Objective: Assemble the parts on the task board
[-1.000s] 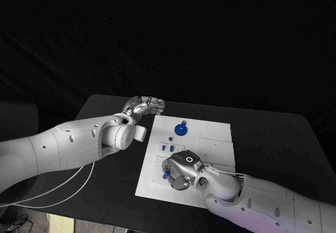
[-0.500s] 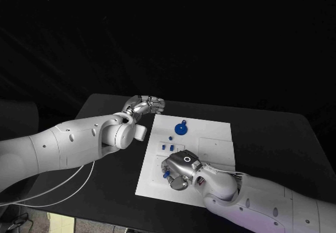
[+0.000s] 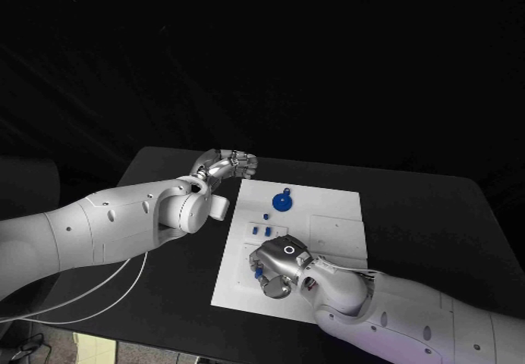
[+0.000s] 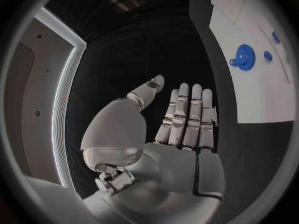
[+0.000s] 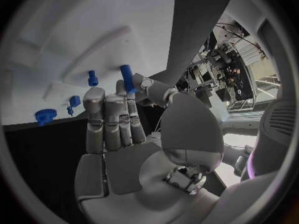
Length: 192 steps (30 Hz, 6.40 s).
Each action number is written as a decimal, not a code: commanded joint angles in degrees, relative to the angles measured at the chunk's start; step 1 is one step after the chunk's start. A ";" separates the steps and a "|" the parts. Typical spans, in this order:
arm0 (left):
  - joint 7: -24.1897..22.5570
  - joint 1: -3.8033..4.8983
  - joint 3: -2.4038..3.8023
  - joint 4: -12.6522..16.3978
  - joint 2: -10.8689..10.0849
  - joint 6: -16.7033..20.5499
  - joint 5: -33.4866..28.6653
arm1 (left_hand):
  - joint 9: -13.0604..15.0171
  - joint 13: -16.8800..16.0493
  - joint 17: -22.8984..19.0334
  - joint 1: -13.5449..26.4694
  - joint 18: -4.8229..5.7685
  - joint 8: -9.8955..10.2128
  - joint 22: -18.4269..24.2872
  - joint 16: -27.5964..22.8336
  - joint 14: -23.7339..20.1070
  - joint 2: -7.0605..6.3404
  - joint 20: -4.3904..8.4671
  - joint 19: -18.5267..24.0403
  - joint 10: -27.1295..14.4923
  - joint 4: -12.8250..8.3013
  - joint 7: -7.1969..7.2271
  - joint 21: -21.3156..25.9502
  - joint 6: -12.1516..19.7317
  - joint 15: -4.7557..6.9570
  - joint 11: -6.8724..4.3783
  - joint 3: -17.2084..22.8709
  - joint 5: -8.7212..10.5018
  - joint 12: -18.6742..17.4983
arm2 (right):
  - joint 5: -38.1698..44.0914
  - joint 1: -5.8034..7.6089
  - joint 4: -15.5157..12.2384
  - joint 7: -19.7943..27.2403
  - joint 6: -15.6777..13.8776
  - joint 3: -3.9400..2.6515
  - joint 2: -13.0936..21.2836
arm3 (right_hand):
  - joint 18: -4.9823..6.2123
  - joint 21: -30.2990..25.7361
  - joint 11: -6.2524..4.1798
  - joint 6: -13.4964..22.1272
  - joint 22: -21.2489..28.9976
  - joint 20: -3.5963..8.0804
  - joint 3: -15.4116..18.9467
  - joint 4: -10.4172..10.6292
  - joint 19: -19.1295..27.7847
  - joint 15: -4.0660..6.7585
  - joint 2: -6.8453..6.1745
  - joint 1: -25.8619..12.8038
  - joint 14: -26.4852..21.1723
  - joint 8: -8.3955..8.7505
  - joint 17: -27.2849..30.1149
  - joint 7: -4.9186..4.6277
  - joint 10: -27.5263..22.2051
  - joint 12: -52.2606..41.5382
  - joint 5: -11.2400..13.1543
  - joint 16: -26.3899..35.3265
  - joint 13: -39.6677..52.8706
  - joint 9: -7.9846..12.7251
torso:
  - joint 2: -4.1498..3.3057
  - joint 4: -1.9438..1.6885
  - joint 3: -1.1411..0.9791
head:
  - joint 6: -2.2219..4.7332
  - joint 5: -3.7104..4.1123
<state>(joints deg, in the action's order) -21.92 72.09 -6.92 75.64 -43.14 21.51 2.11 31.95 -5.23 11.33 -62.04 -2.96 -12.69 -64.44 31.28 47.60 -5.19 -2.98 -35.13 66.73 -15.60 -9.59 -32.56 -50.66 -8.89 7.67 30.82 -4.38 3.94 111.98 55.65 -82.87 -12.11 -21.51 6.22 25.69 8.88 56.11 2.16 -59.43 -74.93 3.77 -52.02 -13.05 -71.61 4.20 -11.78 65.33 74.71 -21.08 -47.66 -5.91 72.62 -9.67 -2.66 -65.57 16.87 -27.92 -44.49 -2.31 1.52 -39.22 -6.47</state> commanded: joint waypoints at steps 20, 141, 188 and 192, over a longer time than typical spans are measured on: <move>-0.27 0.07 0.06 0.17 0.06 -0.74 -0.21 | -0.09 0.14 0.15 0.05 -1.01 -0.38 -0.13 -0.48 0.15 0.26 -0.32 -0.18 -0.18 0.04 -0.05 0.41 0.42 -0.19 0.36 -0.24 0.29 0.23 | -3.13 -0.15 0.96 1.02 0.78 1.32 -0.51 | 6.12 -0.17 1.47 3.79 -0.89 -0.37 1.87 1.87 0.68 -1.35 -4.82 -2.46 -0.72 2.46 0.48 -1.86 -1.63 2.66 -0.52 0.35 -0.38 1.01 | 0.02 0.01 -0.04 | -0.31 -0.04; 0.35 -0.51 -0.15 -0.72 -0.93 -2.25 -0.34 | -0.39 0.50 0.67 1.13 -1.04 -0.53 -0.45 -1.22 0.16 0.38 -0.36 -0.24 -0.27 0.72 -0.11 0.84 0.68 -0.25 0.41 -0.71 0.47 0.22 | -50.99 6.69 -5.29 -19.60 18.22 2.60 18.92 | 6.12 5.56 -2.69 5.28 -1.16 2.58 10.94 7.87 -0.56 2.55 1.27 -22.29 -0.27 3.10 -7.48 -0.01 -6.83 -50.71 -0.16 -7.74 53.20 -4.43 | 0.92 0.46 -0.15 | -0.15 5.12; 0.80 -0.50 -0.15 -0.72 -0.66 -2.47 -0.34 | -0.46 0.58 0.84 1.20 -1.05 -0.60 -0.57 -1.40 0.20 0.43 -0.39 -0.26 -0.26 0.84 -0.12 0.95 0.69 -0.27 0.40 -0.71 0.57 0.24 | -58.33 10.46 -5.13 -18.40 17.20 2.60 13.79 | 6.12 7.14 -3.75 0.33 -0.99 0.71 8.82 2.92 -0.05 3.39 6.27 -26.11 0.13 2.82 -7.86 1.14 -4.78 -49.60 -0.24 -7.39 52.66 -4.32 | 0.87 0.42 -0.09 | -0.25 5.14; 0.84 -0.50 -0.15 -0.69 -0.69 -2.45 -0.34 | -0.47 0.59 0.85 1.21 -1.05 -0.61 -0.57 -1.41 0.21 0.43 -0.39 -0.26 -0.26 0.85 -0.12 0.96 0.70 -0.27 0.40 -0.71 0.57 0.24 | -57.61 10.43 -4.82 -18.53 17.15 2.71 13.58 | 6.12 7.15 -3.75 0.32 -0.98 0.70 8.91 2.95 -0.03 3.39 6.18 -26.36 0.12 2.88 -7.88 1.14 -4.78 -49.56 -0.23 -7.38 52.66 -4.28 | 0.88 0.45 -0.10 | -0.30 5.08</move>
<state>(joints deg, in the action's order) -20.81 71.55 -7.11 74.77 -43.94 19.90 2.02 31.56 -4.70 12.13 -61.29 -3.44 -12.93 -64.95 30.18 47.60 -4.90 -3.18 -35.33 66.53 -15.00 -9.80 -31.93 -50.45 -8.89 7.87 30.22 -4.16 3.94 53.90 66.18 -87.82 -30.40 -5.09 8.84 39.39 9.28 63.00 -1.54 -57.94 -74.91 4.91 -43.47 -10.04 -71.74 7.22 -5.63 39.42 74.95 -18.59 -55.46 -3.78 67.49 -59.61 -2.78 -73.21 69.59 -32.30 -43.62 -1.88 1.43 -39.47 -1.33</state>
